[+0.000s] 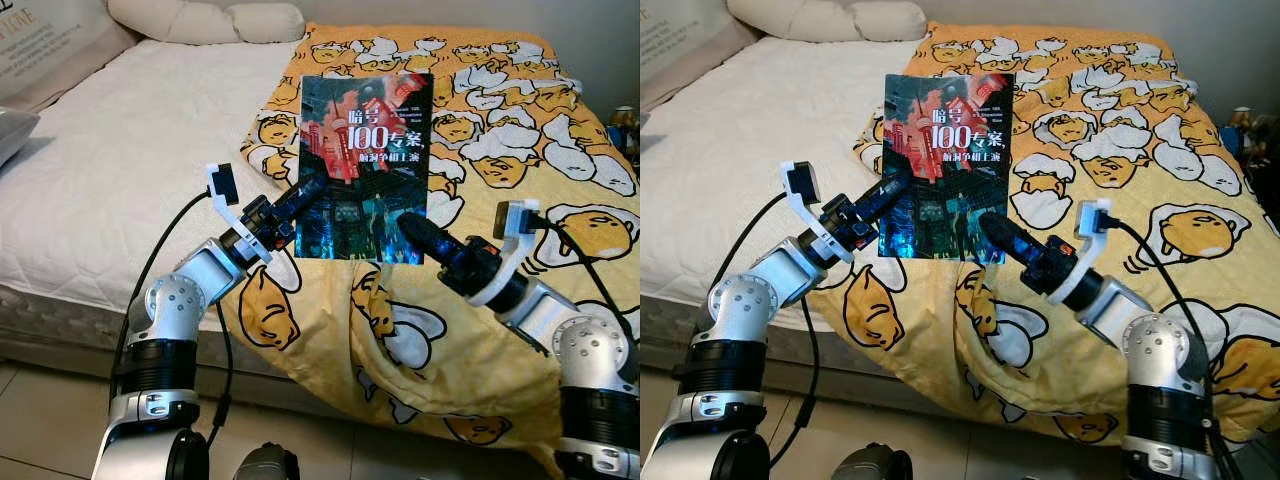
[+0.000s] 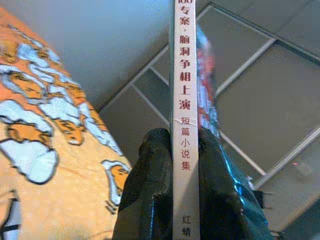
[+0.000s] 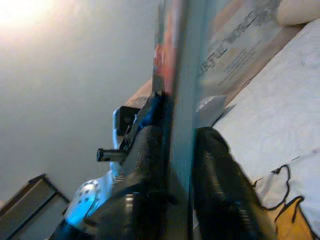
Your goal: Clean up the room
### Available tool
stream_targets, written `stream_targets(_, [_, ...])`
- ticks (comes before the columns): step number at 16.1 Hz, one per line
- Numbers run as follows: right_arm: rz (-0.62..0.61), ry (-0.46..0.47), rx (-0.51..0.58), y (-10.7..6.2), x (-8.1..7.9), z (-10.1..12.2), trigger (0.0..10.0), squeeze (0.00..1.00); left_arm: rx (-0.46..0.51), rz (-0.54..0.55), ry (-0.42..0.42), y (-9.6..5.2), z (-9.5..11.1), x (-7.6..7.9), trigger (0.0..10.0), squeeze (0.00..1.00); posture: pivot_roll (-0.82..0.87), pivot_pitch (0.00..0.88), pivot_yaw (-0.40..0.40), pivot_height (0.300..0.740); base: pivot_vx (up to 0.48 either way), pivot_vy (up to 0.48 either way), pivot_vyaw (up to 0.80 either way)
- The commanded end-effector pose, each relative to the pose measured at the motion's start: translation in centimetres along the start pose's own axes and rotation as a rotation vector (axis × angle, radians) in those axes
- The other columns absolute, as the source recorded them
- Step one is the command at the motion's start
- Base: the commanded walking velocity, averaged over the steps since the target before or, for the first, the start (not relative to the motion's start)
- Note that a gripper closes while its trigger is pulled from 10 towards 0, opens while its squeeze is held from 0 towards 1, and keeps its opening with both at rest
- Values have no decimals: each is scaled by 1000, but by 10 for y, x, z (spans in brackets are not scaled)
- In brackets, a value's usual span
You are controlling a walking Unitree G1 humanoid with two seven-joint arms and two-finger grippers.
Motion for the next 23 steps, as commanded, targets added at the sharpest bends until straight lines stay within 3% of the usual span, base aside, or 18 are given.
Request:
stream_targets(1, [-32, -42, 37, -4, -1, 6, 10000, 1000, 45, 33, 97, 0, 22, 2, 0, 0, -9, 0, 70, 740, 0, 0, 0])
stream_targets(5, [-326, -194, 95, -40, 15, 11, 10000, 1000, -22, 203, 368, -19, 38, -3, 0, 0, 2, 0, 62, 740, 0, 0, 0])
stream_targets(6, [-455, -268, 113, -51, 18, 16, 10000, 1000, -68, 265, 488, -27, 38, -5, 0, 0, 1, 0, 62, 740, 0, 0, 0])
stream_targets(7, [-566, -347, 107, -55, 21, 15, 10000, 580, -112, 340, 588, -33, 36, -8, 0, 0, -2, 0, 66, 740, 0, 0, 0])
stream_targets(8, [-600, -378, 103, -55, 21, 14, 10000, 580, -130, 375, 627, -35, 35, -10, 0, 0, -2, 0, 66, 740, 0, 0, 0])
stream_targets(9, [-668, -441, 99, -53, 23, 8, 10000, 0, -137, 467, 710, -44, 35, -14, 10000, 0, -4, 0, 64, 740, 0, 0, 0])
stream_targets(11, [-850, -573, 85, -51, 30, -6, 10000, 0, -205, 626, 858, -64, 26, -23, 10000, 0, 2, 0, 53, 740, 0, 0, 0])
stream_targets(13, [-907, -527, 131, -53, 35, -18, 10000, 0, -268, 711, 925, -77, 12, -29, 10000, 0, 6, 0, 49, 740, 0, 0, 0])
stream_targets(15, [-1081, -615, 183, -67, 46, -17, 10000, 0, -310, 724, 937, -80, -2, -29, 10000, 0, 1, 0, 52, 740, 0, 144, 0])
stream_targets(16, [-1150, -602, 190, -75, 51, -21, 10000, 0, -310, 737, 936, -81, -6, -28, 10000, 0, 1, 0, 52, 740, 0, 409, 0])
stream_targets(19, [-1101, -624, 88, -71, 51, -33, 10000, 0, -325, 758, 969, -82, -9, -30, 10000, 0, -3, 0, 55, 740, 0, 429, 0])
stream_targets(23, [-1102, -629, 106, -65, 53, -34, 10000, 0, -318, 764, 980, -77, -10, -31, 10000, 0, -5, 0, 58, 740, 0, 419, 0])
Point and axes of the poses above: a point about 5 cm out from each wrist's last joint towards the gripper, its own y axis pointing out of the wrist towards the gripper, its own z axis along the axis of the wrist's last joint, x = y × z, the point moved 2 cm from there along y, pointing out of the wrist towards the gripper, and after that the axes turned 6 degrees about y, right-handed, at the moved point
